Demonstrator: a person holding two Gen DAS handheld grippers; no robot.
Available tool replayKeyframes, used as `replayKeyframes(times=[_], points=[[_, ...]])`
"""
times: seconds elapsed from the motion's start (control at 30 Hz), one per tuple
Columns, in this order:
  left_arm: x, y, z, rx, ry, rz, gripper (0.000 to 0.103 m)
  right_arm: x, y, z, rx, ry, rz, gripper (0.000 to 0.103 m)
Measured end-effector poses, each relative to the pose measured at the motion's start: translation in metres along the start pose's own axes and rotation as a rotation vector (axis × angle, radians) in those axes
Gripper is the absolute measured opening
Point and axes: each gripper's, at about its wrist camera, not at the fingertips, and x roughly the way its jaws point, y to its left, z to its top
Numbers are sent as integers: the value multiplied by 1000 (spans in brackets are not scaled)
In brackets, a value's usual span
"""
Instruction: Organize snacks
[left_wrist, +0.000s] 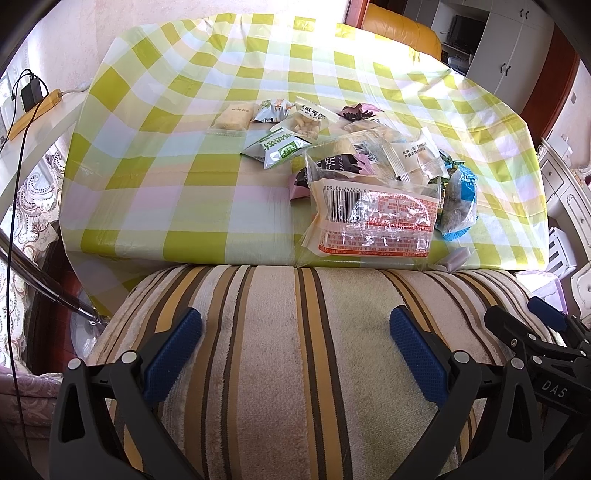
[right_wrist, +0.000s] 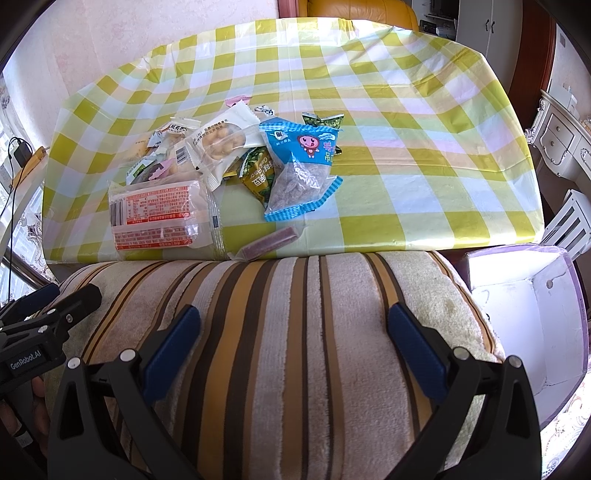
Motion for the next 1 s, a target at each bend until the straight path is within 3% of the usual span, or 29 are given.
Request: replayKeyframes(times=[0.17, 0.33, 0.6, 0.8, 1.0], points=[[1, -9, 9, 22, -9, -52, 98, 6, -1, 13, -24, 72, 33, 102], [12, -21, 23, 22, 13, -135, 98, 14, -6, 26, -65, 82, 90, 102], [39, -20, 41, -78, 96, -278, 98, 35, -29, 62, 59, 89, 140, 102], [53, -14, 48, -167, 125, -325, 99, 61, -22, 90, 5, 89, 111, 102], [66, -20, 57, -199, 156, -309, 99, 80, -15, 108, -46, 86, 86, 102]])
